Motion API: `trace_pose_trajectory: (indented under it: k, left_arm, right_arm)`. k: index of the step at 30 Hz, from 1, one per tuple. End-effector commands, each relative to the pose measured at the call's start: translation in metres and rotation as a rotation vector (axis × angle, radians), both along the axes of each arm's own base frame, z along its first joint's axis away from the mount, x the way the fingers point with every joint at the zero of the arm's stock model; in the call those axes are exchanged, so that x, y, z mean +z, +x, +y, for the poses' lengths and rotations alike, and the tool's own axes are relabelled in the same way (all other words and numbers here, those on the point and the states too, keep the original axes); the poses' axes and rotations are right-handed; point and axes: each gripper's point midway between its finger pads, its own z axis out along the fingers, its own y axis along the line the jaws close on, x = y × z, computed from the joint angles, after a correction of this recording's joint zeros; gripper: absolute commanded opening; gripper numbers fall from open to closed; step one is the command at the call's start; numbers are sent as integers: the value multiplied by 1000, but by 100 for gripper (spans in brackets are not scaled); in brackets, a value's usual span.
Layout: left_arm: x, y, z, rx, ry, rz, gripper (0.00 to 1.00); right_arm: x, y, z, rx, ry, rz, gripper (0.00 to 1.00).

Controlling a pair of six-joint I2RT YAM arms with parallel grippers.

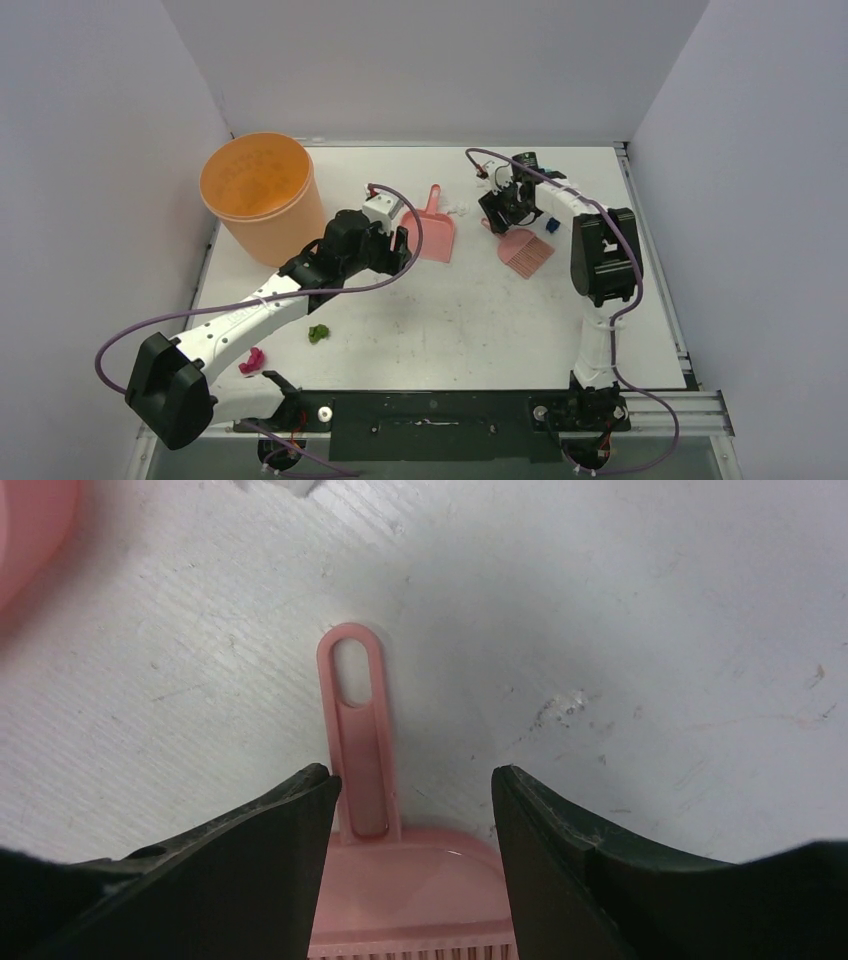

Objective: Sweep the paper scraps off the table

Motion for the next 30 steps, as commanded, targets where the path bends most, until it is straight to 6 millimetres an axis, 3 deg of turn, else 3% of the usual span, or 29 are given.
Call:
trace_pose_trajectory:
  k: [1, 6, 13, 19, 22, 27, 30]
  left_arm:
    - [21, 12, -5, 11, -77, -46, 60]
    - [17, 16, -4, 12, -89, -22, 59]
    - [14, 20, -4, 18, -101, -8, 59]
    - [10, 21, -4, 20, -96, 3, 59]
    - [8, 21, -4, 23, -92, 5, 59]
    - [6, 23, -1, 36, -73, -1, 59]
    - [5, 22, 0, 40, -69, -1, 59]
  right_arm:
    - [7, 5, 17, 50, 56, -2, 57]
    - [-4, -23, 23, 100, 89, 66, 49]
    - [-7, -90, 30, 158, 94, 126, 38]
    - [-6, -139, 37, 129, 89, 168, 13]
    - [0, -148, 39, 66, 95, 175, 6]
    - [14, -157, 45, -87, 212, 289, 8]
    - [27, -159, 49, -95, 269, 329, 47]
